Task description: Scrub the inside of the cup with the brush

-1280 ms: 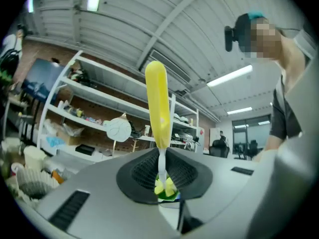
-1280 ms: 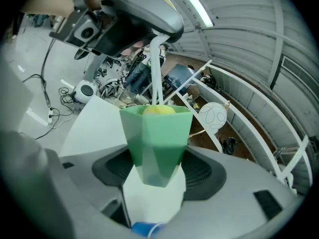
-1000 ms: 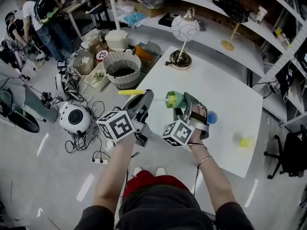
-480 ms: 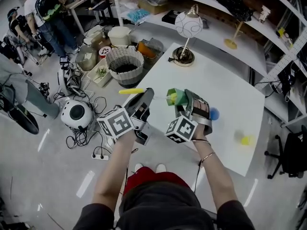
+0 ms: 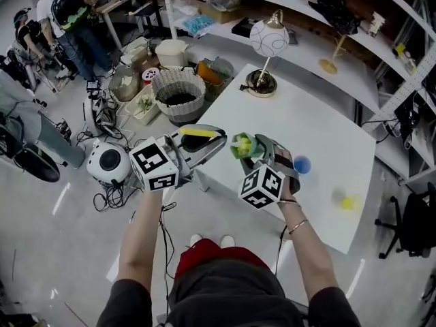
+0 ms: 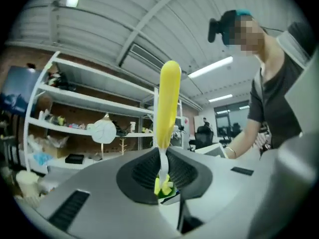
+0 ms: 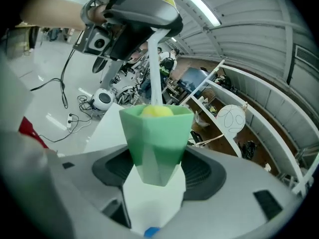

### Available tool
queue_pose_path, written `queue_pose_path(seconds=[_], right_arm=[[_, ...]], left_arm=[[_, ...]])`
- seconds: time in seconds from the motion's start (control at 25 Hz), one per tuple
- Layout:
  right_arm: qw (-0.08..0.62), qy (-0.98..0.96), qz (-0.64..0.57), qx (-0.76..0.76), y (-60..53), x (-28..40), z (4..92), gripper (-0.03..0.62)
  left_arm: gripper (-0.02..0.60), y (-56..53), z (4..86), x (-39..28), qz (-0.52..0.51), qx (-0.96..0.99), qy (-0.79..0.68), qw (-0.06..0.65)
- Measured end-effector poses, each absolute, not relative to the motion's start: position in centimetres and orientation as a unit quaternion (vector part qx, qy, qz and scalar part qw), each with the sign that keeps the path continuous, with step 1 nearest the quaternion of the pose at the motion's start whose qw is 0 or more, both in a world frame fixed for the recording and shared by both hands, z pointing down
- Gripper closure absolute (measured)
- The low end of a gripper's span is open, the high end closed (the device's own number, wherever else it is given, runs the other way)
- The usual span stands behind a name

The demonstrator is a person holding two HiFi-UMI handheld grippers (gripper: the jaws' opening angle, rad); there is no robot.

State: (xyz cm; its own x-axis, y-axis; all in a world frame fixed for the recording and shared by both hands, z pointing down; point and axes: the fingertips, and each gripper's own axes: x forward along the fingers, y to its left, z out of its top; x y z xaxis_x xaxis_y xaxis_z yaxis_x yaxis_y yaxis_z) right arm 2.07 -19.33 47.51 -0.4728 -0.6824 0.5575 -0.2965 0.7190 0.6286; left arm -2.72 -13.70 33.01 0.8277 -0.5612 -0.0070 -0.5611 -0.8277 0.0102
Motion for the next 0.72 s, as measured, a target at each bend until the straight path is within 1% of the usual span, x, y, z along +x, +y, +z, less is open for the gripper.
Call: queue_pose_path(seconds=[0.12, 0.24, 0.4, 0.56, 0.72], right_arm=[[0.401, -0.843, -0.209, 0.292, -18.9, 1.5, 47.4, 0.286], [0.391, -0.841, -0.207, 0.312, -19.2, 1.5, 46.9, 0.286], [0.398, -0.814, -0.228, 0.356, -20.4, 2.6, 46.3, 0.286], [0.415, -0.792, -0.238, 0.38, -21.0, 3.7, 46.9, 0.286], [0.429, -0.762, -0.263, 0.409, -21.7, 4.5, 46.5, 0.286]], left_arm=[[0.54, -13.3, 32.4, -2.1, 0.043, 0.967, -0.247, -0.034], [0.538, -14.3, 31.8, -2.5, 0.04, 0.961, -0.272, -0.028], [0.538, -16.0, 32.0, -3.3, -0.038, 0.933, -0.354, 0.052], [0.538, -16.7, 33.3, -3.6, -0.1, 0.9, -0.402, 0.134], [0.538, -17.3, 34.8, -4.8, -0.172, 0.847, -0.439, 0.247]])
